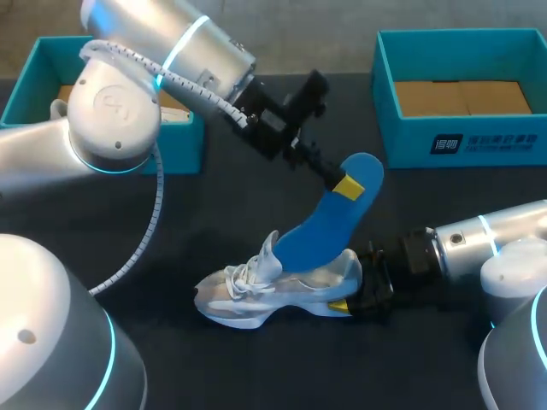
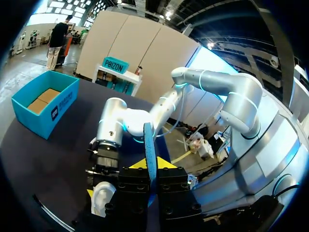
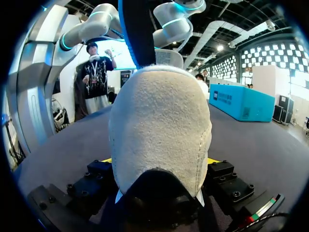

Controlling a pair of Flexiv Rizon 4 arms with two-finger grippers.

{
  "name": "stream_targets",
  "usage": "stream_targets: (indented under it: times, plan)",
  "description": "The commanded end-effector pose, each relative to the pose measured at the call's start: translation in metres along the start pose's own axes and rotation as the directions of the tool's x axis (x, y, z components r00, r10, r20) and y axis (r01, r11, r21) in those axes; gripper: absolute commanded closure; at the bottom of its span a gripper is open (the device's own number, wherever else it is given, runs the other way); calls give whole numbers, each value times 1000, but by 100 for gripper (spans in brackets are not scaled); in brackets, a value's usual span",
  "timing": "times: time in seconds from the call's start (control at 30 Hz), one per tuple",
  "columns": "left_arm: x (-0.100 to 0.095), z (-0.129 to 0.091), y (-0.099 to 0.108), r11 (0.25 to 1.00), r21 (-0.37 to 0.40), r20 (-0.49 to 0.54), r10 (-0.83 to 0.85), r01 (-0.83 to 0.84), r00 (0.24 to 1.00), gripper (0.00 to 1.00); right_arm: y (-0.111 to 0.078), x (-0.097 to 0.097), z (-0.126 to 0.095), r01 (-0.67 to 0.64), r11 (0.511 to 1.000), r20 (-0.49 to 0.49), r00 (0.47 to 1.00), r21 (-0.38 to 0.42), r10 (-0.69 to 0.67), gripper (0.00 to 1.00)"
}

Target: Take the shoe out of the shoebox, open the shoe tongue, remove and reinsert the insole, then place the shoe into the shoebox

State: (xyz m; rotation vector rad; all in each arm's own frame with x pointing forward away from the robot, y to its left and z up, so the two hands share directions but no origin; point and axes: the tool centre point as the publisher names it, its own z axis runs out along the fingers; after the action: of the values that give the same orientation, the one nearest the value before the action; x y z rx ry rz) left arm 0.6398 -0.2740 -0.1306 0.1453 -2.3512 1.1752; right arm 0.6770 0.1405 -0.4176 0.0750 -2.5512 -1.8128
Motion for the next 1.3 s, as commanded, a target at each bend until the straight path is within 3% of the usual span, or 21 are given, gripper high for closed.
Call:
stream_targets:
  times: [0.03, 0.4, 0.67, 0.87, 1.03, 1.3]
  plan:
    - [0, 0, 1, 1000, 1, 1, 0, 0, 1000, 100, 1, 1, 1, 0, 1000, 1, 1000, 5, 0, 100]
    - [24, -22, -30, 976, 217, -24, -26, 31, 999, 100, 1, 1, 1, 0, 1000, 1, 1000, 5, 0, 100]
    - [57, -46, -52, 970, 222, -84, -84, 101, 993, 100, 1, 1, 1, 0, 1000, 1, 1000, 5, 0, 100]
    - [77, -64, -51, 951, 241, -193, -148, 194, 970, 100, 1, 1, 1, 0, 1000, 1, 1000, 5, 0, 100]
    - [84, -81, -53, 894, 331, -284, -211, 302, 936, 100, 1, 1, 1, 0, 1000, 1, 1000, 5, 0, 100]
    - [84, -81, -53, 894, 331, -284, -211, 302, 936, 100, 1, 1, 1, 0, 1000, 1, 1000, 5, 0, 100]
